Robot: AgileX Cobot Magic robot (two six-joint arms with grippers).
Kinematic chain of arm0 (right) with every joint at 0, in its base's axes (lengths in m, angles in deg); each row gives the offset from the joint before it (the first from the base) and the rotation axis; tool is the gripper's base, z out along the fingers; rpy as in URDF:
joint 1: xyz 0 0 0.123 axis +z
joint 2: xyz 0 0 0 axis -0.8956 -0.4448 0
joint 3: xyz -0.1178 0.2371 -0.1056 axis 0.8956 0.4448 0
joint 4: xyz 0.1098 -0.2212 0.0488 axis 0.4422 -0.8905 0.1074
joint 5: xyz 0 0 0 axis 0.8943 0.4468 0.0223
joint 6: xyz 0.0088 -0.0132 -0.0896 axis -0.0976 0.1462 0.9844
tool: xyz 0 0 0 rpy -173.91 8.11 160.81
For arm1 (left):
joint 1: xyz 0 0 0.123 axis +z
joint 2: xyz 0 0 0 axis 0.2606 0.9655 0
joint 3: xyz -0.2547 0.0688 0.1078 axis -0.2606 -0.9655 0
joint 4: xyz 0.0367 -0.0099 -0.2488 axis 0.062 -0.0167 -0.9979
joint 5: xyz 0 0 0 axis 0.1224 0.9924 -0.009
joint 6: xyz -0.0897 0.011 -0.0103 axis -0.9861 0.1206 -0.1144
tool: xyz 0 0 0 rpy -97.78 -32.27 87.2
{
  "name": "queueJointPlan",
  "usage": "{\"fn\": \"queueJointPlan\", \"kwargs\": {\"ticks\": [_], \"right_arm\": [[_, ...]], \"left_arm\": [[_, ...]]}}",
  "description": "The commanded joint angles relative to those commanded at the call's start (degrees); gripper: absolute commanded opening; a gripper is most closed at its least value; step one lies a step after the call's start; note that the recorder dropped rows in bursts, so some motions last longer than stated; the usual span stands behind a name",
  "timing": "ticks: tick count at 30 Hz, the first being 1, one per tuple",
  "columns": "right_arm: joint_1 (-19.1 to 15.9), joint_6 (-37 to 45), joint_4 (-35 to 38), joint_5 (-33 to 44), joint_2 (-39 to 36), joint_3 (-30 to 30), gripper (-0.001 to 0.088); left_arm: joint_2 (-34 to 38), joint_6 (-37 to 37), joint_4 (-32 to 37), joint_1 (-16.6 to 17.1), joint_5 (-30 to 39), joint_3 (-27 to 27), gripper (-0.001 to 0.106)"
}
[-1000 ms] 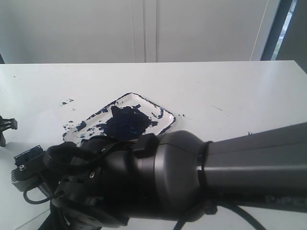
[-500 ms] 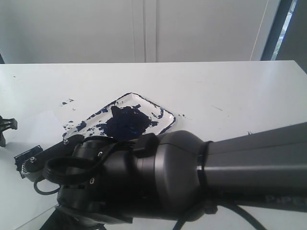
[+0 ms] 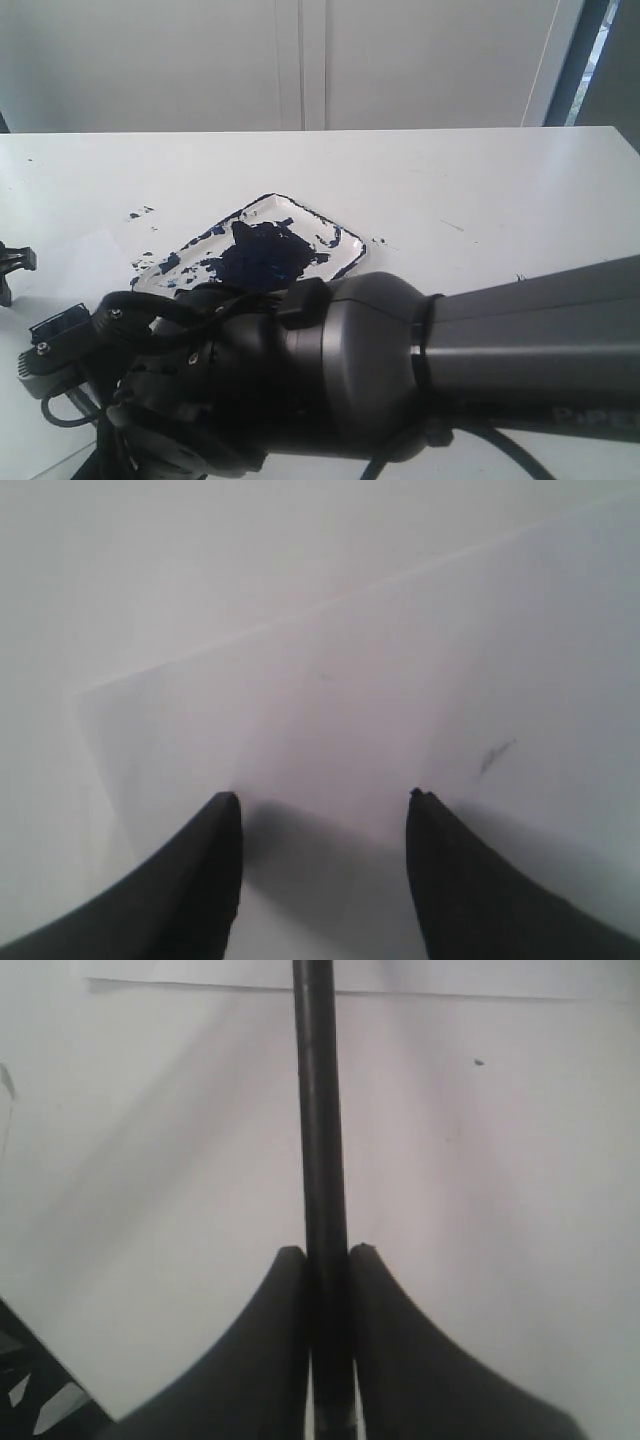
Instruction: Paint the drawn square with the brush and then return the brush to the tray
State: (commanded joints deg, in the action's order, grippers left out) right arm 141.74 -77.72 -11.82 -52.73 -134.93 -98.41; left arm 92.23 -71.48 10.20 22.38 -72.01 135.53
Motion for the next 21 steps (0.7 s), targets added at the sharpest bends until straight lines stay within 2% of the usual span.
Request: {"fn": "queueJointPlan", "kwargs": {"ticks": [3, 5, 10, 15, 21], "right_arm": [[0.00, -7.26, -7.67, 3.17, 0.00, 0.00, 0.0000], [0.00, -9.02, -9.98, 4.69, 0.00, 0.00, 0.0000], [0.10, -9.11, -9.16, 3.39, 0.00, 0.00, 0.0000], [0.10, -4.61, -3.55, 1.48, 0.00, 0.00, 0.0000], [0.10, -5.04, -4.42, 4.54, 0.00, 0.00, 0.0000]], "left_arm": [[0.00, 0.00, 0.00, 0.00, 0.00, 0.00, 0.055], [0.00, 0.00, 0.00, 0.00, 0.00, 0.00, 0.055], [0.00, 0.00, 0.00, 0.00, 0.00, 0.00, 0.055], [0.00, 0.00, 0.00, 0.00, 0.00, 0.00, 0.055], [0.00, 0.00, 0.00, 0.00, 0.00, 0.00, 0.055]]}}
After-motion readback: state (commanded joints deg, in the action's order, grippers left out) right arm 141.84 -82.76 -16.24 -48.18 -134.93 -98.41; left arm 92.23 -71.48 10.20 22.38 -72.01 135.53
